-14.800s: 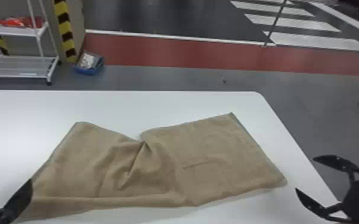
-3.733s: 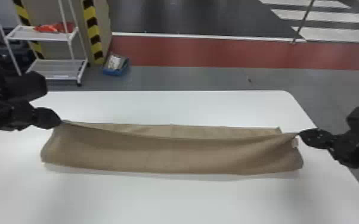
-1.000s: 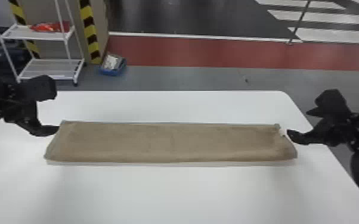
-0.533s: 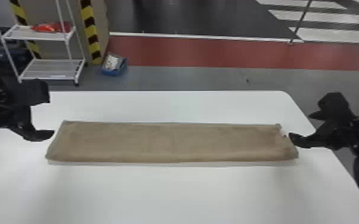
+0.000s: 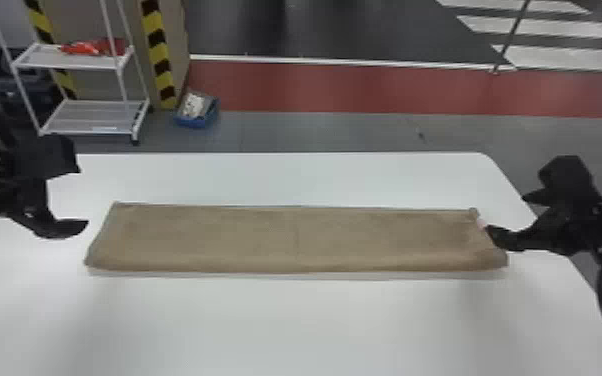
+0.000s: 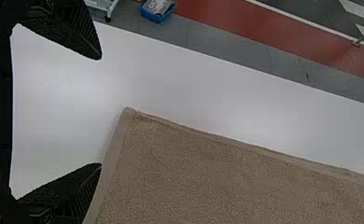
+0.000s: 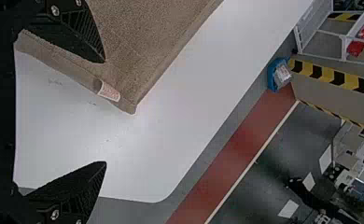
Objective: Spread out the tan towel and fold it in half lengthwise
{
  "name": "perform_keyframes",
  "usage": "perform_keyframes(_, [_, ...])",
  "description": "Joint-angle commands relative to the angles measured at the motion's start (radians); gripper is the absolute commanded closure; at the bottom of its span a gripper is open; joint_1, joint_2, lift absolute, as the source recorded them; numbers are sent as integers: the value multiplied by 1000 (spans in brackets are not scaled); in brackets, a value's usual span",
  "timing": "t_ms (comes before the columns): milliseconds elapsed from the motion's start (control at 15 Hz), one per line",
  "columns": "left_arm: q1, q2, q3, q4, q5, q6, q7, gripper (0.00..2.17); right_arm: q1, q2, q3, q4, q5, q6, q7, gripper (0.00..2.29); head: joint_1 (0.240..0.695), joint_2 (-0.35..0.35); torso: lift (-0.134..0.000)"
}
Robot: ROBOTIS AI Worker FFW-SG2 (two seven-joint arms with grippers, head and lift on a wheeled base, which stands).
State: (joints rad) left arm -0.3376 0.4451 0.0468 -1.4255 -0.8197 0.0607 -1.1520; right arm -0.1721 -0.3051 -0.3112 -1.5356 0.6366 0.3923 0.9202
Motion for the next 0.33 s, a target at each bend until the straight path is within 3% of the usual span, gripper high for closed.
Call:
perform_keyframes(0, [8,9,2,-3,4,0,0,70,8,3,-3,-9,0,15,5,117,695,-74,-125])
perform_keyframes(267, [17,20,2,-12,13,0,0,70,16,15,-2,-34,2,27,6,117,695,-67,-125])
